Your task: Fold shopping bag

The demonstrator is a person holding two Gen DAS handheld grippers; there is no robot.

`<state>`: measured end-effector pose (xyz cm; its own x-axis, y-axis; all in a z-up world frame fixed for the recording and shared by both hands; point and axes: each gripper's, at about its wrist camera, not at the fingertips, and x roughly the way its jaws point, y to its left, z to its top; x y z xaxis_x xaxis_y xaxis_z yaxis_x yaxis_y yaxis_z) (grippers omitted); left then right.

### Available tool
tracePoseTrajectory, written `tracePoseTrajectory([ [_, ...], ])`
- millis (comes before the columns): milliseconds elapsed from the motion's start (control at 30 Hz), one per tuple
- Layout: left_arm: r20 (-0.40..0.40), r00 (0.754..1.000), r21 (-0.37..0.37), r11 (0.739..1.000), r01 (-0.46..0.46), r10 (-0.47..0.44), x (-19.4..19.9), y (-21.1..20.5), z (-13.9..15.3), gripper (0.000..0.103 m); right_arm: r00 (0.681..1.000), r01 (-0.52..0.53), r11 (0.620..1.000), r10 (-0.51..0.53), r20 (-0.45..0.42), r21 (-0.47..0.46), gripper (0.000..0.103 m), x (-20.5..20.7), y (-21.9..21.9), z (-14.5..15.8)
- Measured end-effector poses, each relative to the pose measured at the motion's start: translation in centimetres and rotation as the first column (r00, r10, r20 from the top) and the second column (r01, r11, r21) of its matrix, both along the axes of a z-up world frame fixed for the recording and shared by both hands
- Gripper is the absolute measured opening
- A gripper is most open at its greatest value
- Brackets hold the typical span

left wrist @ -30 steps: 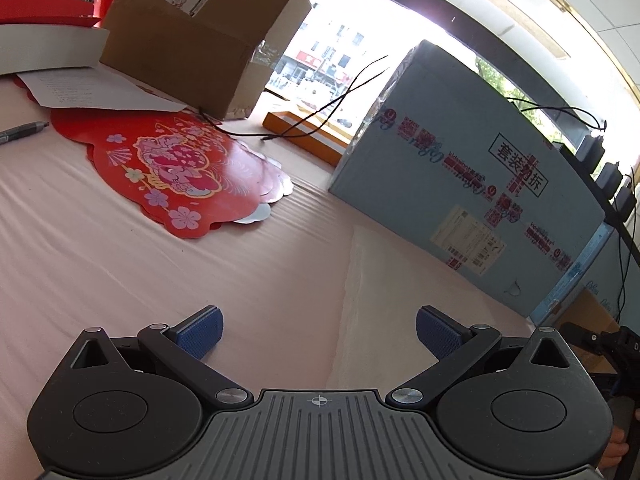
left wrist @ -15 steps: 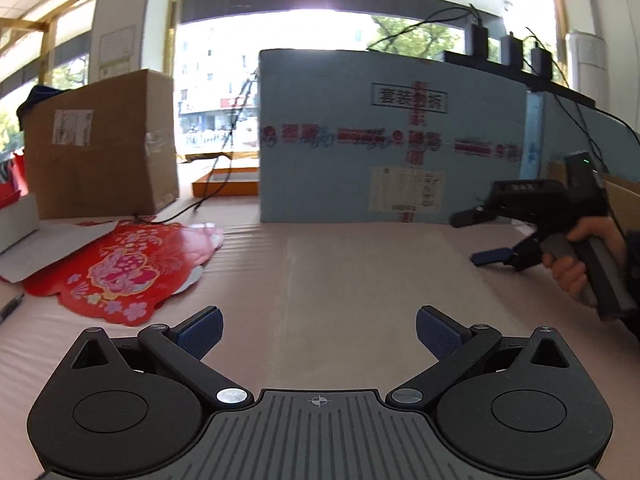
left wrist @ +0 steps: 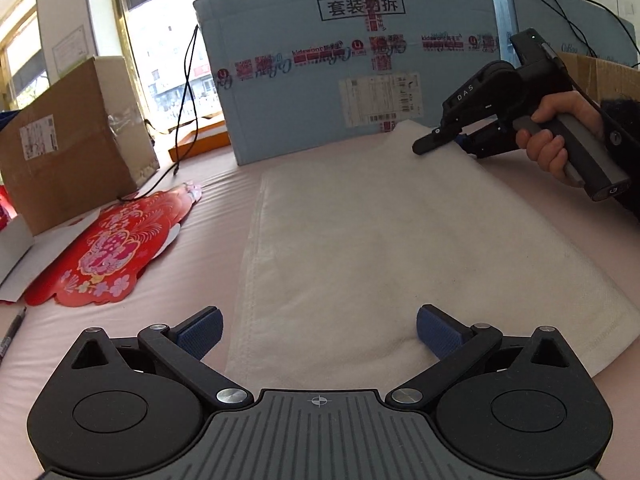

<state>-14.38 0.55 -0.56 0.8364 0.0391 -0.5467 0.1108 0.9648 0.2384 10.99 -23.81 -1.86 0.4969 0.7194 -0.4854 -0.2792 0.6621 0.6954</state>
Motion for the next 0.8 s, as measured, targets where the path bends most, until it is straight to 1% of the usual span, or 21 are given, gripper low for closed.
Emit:
tracePoseTrajectory([
  [33, 0.019, 1.000, 0.013, 1.000, -0.002, 0.001, -0.2, -0.4, 0.3, 0.103, 1.000, 0.010, 1.000, -0.010, 0.011, -0.021, 0.010, -0.5, 0.0, 0.2],
  [67, 0.049, 0.998, 0.003, 1.000, 0.025, -0.025, -0.6, -0.9, 0.8, 0.103, 1.000, 0.022, 0.999, -0.021, 0.022, -0.042, 0.010, -0.9, -0.1, 0.4],
  [133, 0.110, 0.989, -0.039, 0.994, 0.105, -0.100, -1.8, -1.9, 2.0, 0.103, 0.996, 0.087, 0.991, -0.083, 0.040, -0.106, 0.010, -2.5, -0.3, 1.0],
  [167, 0.139, 0.977, -0.077, 0.982, 0.172, -0.160, -2.6, -2.7, 2.7, 0.103, 0.993, 0.116, 0.985, -0.110, 0.049, -0.128, 0.010, -3.3, -0.5, 1.1],
  [200, 0.161, 0.961, -0.105, 0.965, 0.242, -0.224, -3.5, -3.6, 3.3, 0.103, 0.986, 0.158, 0.976, -0.150, 0.067, -0.151, 0.010, -4.5, -0.8, 1.4],
  [233, 0.169, 0.942, -0.112, 0.944, 0.310, -0.289, -4.2, -4.7, 3.6, 0.103, 0.979, 0.196, 0.966, -0.183, 0.088, -0.169, 0.010, -5.8, -1.2, 1.7],
  [267, 0.167, 0.922, -0.102, 0.924, 0.370, -0.351, -4.9, -5.9, 3.8, 0.103, 0.972, 0.225, 0.958, -0.209, 0.105, -0.178, 0.010, -6.8, -1.7, 1.9],
  [300, 0.160, 0.904, -0.081, 0.907, 0.413, -0.398, -5.4, -6.9, 3.8, 0.103, 0.958, 0.277, 0.942, -0.255, 0.132, -0.188, 0.010, -8.5, -2.4, 2.2],
  [367, 0.128, 0.870, -0.020, 0.876, 0.482, -0.476, -6.5, -9.0, 3.1, 0.103, 0.927, 0.362, 0.910, -0.329, 0.177, -0.202, 0.010, -11.2, -4.0, 2.7],
  [433, 0.091, 0.849, 0.034, 0.853, 0.520, -0.521, -7.2, -10.2, 2.2, 0.103, 0.878, 0.466, 0.856, -0.417, 0.235, -0.224, 0.010, -15.1, -6.2, 3.2],
  [467, 0.075, 0.842, 0.055, 0.845, 0.531, -0.534, -7.4, -10.3, 1.8, 0.103, 0.862, 0.495, 0.838, -0.440, 0.251, -0.230, 0.010, -16.2, -6.8, 3.3],
  [500, 0.058, 0.835, 0.075, 0.837, 0.542, -0.547, -7.7, -10.5, 1.3, 0.103, 0.835, 0.539, 0.809, -0.477, 0.273, -0.234, 0.011, -18.3, -7.5, 3.2],
  [533, 0.048, 0.832, 0.092, 0.832, 0.547, -0.552, -7.8, -10.5, 1.0, 0.103, 0.820, 0.563, 0.792, -0.499, 0.279, -0.237, 0.011, -19.8, -8.0, 3.1],
  [600, 0.054, 0.833, 0.111, 0.833, 0.542, -0.550, -7.6, -9.5, 0.8, 0.103, 0.791, 0.604, 0.761, -0.538, 0.291, -0.235, 0.011, -23.1, -9.0, 2.9],
  [633, 0.053, 0.838, 0.117, 0.837, 0.535, -0.543, -7.4, -9.0, 0.9, 0.103, 0.778, 0.621, 0.749, -0.554, 0.295, -0.231, 0.011, -24.7, -9.4, 2.7],
  [667, 0.053, 0.852, 0.135, 0.850, 0.510, -0.520, -6.8, -8.3, 1.0, 0.103, 0.773, 0.627, 0.745, -0.562, 0.293, -0.227, 0.011, -25.6, -9.6, 2.6],
  [700, 0.055, 0.867, 0.155, 0.862, 0.482, -0.495, -6.1, -7.5, 1.1, 0.103, 0.772, 0.629, 0.748, -0.568, 0.287, -0.213, 0.011, -26.9, -9.6, 2.4],
  [733, 0.055, 0.880, 0.173, 0.872, 0.457, -0.472, -5.4, -6.9, 1.2, 0.103, 0.777, 0.623, 0.757, -0.567, 0.276, -0.198, 0.012, -27.7, -9.5, 2.0],
  [767, 0.052, 0.889, 0.184, 0.880, 0.439, -0.455, -4.7, -6.3, 1.3, 0.103, 0.784, 0.613, 0.767, -0.562, 0.264, -0.187, 0.012, -28.2, -9.2, 1.8],
  [800, 0.044, 0.898, 0.185, 0.887, 0.424, -0.438, -4.0, -5.7, 1.4, 0.103, 0.800, 0.592, 0.788, -0.548, 0.244, -0.170, 0.014, -28.8, -8.8, 1.5],
])
